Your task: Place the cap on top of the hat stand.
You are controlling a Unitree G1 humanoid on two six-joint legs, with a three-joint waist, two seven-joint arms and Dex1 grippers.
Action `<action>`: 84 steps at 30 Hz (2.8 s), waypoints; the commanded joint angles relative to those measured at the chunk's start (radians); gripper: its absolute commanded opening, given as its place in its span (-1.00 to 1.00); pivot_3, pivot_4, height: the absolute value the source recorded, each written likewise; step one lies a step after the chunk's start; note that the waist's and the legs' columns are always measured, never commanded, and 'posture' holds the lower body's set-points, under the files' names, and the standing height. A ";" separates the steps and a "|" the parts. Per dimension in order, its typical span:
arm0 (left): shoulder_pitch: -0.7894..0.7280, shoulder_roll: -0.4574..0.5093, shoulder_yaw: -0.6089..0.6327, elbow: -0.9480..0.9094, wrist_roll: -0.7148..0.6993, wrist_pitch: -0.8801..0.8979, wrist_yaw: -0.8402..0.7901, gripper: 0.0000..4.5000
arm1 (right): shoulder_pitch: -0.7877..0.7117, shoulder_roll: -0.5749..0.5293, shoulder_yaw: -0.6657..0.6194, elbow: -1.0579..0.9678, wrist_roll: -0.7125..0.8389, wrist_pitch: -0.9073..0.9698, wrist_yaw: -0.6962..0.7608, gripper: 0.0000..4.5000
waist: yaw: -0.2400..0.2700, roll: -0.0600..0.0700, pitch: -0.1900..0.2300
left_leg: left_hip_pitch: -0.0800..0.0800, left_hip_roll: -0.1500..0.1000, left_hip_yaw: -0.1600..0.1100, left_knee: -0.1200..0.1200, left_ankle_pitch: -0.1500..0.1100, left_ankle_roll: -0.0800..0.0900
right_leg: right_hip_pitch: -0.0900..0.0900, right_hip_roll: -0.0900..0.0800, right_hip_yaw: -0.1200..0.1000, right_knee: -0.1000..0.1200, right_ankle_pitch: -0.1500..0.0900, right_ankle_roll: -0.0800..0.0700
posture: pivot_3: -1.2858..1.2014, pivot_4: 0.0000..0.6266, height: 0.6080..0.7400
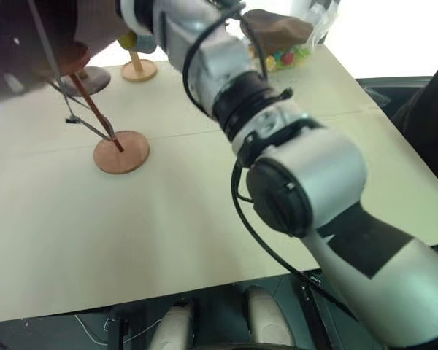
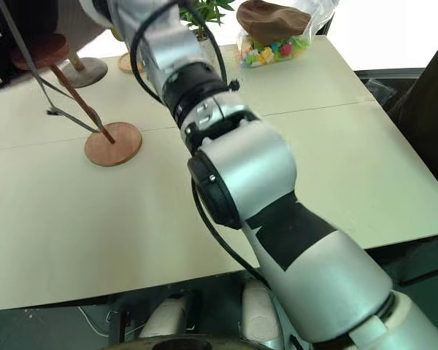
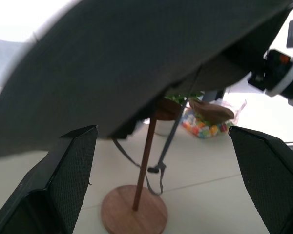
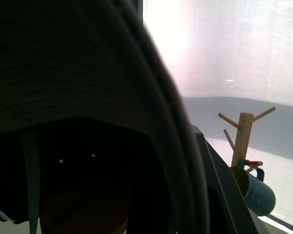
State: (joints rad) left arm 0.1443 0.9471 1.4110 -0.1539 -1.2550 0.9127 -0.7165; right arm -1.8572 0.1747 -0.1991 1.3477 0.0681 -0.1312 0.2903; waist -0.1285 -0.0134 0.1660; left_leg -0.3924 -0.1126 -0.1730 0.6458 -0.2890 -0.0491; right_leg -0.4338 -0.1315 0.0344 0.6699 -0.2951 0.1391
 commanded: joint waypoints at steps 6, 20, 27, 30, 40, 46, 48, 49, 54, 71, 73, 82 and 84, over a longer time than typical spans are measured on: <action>-0.008 0.113 0.131 0.158 -0.026 -0.014 0.027 1.00 | 0.354 -0.080 0.197 -0.321 -0.203 -0.502 -0.102 -0.99 | -0.004 -0.004 -0.002 | 0.000 0.000 0.000 0.001 0.000 0.000 | -0.001 0.000 0.000 0.002 0.000 0.000 | 0.03 -0.52 1.00; -0.201 0.299 -0.104 0.380 0.107 -0.058 -0.086 1.00 | 0.725 0.023 0.386 -0.431 -0.397 -0.614 -0.381 -0.99 | -0.054 -0.005 -0.003 | 0.002 0.005 0.000 0.001 -0.002 -0.004 | -0.007 0.006 0.000 0.012 0.000 0.000 | 0.03 -0.52 1.00; -0.303 0.334 -0.182 0.442 0.168 -0.058 -0.138 1.00 | 0.740 0.031 0.518 -0.334 -0.542 -0.608 -0.475 -0.99 | -0.054 -0.005 -0.003 | 0.002 0.005 0.000 0.001 -0.002 -0.004 | -0.006 0.007 0.000 0.011 0.000 0.000 | 0.03 -0.52 1.00; -0.317 0.335 -0.196 0.440 0.190 -0.048 -0.158 1.00 | 0.765 -0.002 0.597 -0.297 -0.635 -0.630 -0.544 -0.99 | -0.054 -0.005 -0.003 | 0.002 0.006 0.000 0.001 -0.002 -0.004 | -0.006 0.007 0.000 0.011 0.000 0.000 | 0.03 -0.52 1.00; -0.294 0.306 -0.182 0.389 0.241 -0.006 -0.209 1.00 | 0.798 -0.011 0.691 -0.237 -0.725 -0.639 -0.682 -0.99 | -0.054 -0.007 -0.004 | 0.002 0.006 0.000 0.001 -0.002 -0.004 | -0.006 0.007 0.000 0.011 0.000 0.000 | 0.03 -0.52 1.00; -0.290 0.287 -0.203 0.366 0.261 -0.002 -0.224 1.00 | 0.777 -0.044 0.687 -0.276 -0.647 -0.709 -0.452 -0.87 | -0.053 -0.007 -0.004 | 0.002 0.006 -0.001 0.002 -0.002 -0.004 | -0.004 0.007 0.000 0.010 0.000 0.000 | 0.03 -0.52 1.00; -0.288 0.281 -0.209 0.359 0.266 0.001 -0.228 1.00 | 0.771 -0.067 0.706 -0.299 -0.667 -0.714 -0.419 -0.60 | -0.053 -0.007 -0.004 | 0.002 0.006 -0.001 0.002 -0.002 -0.004 | -0.004 0.007 0.000 0.010 0.000 0.000 | 0.03 -0.52 1.00; -0.287 0.279 -0.211 0.356 0.268 0.002 -0.231 1.00 | 0.771 -0.075 0.706 -0.309 -0.668 -0.711 -0.406 -0.42 | -0.053 -0.007 -0.004 | 0.002 0.006 -0.001 0.002 -0.002 -0.004 | -0.004 0.007 0.000 0.010 0.000 0.000 | 0.03 -0.52 1.00; -0.265 0.270 -0.232 0.340 0.292 -0.012 -0.257 1.00 | 0.776 -0.128 0.678 -0.388 -0.653 -0.669 -0.365 0.55 | -0.053 -0.008 -0.005 | 0.002 0.006 -0.001 0.002 -0.002 -0.004 | -0.004 0.008 0.000 0.010 0.000 0.000 | 0.03 -0.52 1.00; 0.059 0.348 0.082 0.401 0.676 -0.163 -0.544 1.00 | 1.173 -0.758 0.439 -1.249 0.080 0.009 0.546 0.97 | -0.045 -0.006 -0.004 | 0.003 0.007 0.001 0.001 -0.003 -0.003 | 0.002 0.009 0.000 -0.005 0.000 -0.001 | 0.03 -0.52 1.00; 0.135 0.340 0.152 0.461 0.725 -0.194 -0.582 1.00 | 1.142 -0.834 0.373 -1.297 0.205 0.238 0.631 0.97 | -0.042 -0.005 -0.003 | 0.003 0.007 0.002 0.001 -0.003 -0.002 | 0.003 0.008 0.000 -0.005 0.000 -0.001 | 0.03 -0.52 1.00; 0.379 0.224 0.192 0.512 0.777 -0.300 -0.692 1.00 | 0.811 -0.985 0.232 -1.131 0.453 0.852 0.831 0.97 | 0.018 0.000 -0.001 | 0.004 0.008 0.008 0.002 -0.006 0.002 | 0.002 0.006 0.004 -0.007 0.002 -0.003 | 0.03 -0.52 1.00; 0.409 0.171 0.145 0.453 0.774 -0.317 -0.701 1.00 | 0.765 -0.994 0.234 -1.093 0.438 0.865 0.855 0.97 | 0.041 -0.001 -0.002 | 0.004 0.008 0.010 0.002 -0.006 0.003 | 0.002 0.005 0.005 -0.007 0.002 -0.003 | 0.03 -0.52 1.00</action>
State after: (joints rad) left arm 0.5381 1.1266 1.5724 0.3528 -0.4706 0.6199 -1.4058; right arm -1.0578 -0.8039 0.0587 0.2405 0.5012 0.7187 1.1235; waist -0.0880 -0.0149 0.1639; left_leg -0.3881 -0.1052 -0.1630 0.6483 -0.2956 -0.0459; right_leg -0.4315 -0.1267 0.0395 0.6628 -0.2932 0.1364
